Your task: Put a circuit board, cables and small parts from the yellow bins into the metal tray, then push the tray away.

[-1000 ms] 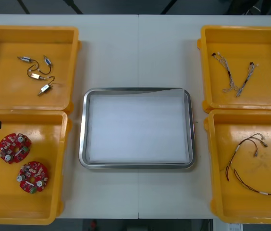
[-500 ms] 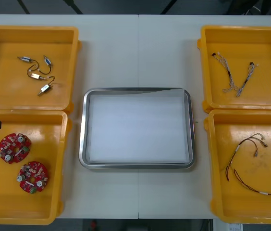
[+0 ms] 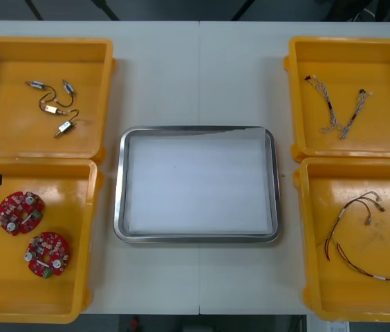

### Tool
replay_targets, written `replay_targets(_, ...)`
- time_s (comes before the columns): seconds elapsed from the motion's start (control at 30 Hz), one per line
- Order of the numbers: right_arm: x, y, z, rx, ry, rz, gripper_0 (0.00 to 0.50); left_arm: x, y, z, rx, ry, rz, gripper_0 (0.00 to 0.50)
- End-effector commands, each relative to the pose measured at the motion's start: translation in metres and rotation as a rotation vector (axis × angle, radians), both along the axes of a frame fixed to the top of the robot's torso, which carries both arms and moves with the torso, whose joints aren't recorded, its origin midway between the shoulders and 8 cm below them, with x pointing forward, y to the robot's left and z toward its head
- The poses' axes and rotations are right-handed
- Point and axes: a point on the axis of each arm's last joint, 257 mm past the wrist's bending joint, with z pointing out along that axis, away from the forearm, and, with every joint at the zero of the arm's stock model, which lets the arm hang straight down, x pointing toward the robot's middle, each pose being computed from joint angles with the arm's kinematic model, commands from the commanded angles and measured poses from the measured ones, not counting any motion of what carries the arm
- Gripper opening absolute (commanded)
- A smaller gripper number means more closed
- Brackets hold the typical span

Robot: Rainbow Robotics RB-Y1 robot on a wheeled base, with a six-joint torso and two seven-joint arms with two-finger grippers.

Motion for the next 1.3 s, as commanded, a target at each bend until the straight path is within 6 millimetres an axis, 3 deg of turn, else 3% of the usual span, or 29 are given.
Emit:
replay_targets(0.03, 0.003, -0.002, 0.011, -0.012, -0.042, 0.007, 0.500, 0.008, 0.002, 0.017, 0.024, -0.045, -0.019, 0.500)
replay_targets(0.97, 0.003, -0.002, 0.011, -0.012, -0.042, 0.007, 0.500, 0.008, 0.002, 0.017, 0.024, -0.045, -0.019, 0.500)
replay_targets(1.0, -0.009, -0.002, -0.012, -0.006, 0.025, 0.004, 0.500, 0.008, 0.002, 0.017, 0.024, -0.045, -0.019, 0.500)
replay_targets(1.3, -0.013, -0.004, -0.013, -0.009, 0.048, -0.023, 0.500, 0.008, 0.002, 0.017, 0.024, -0.045, -0.019, 0.500)
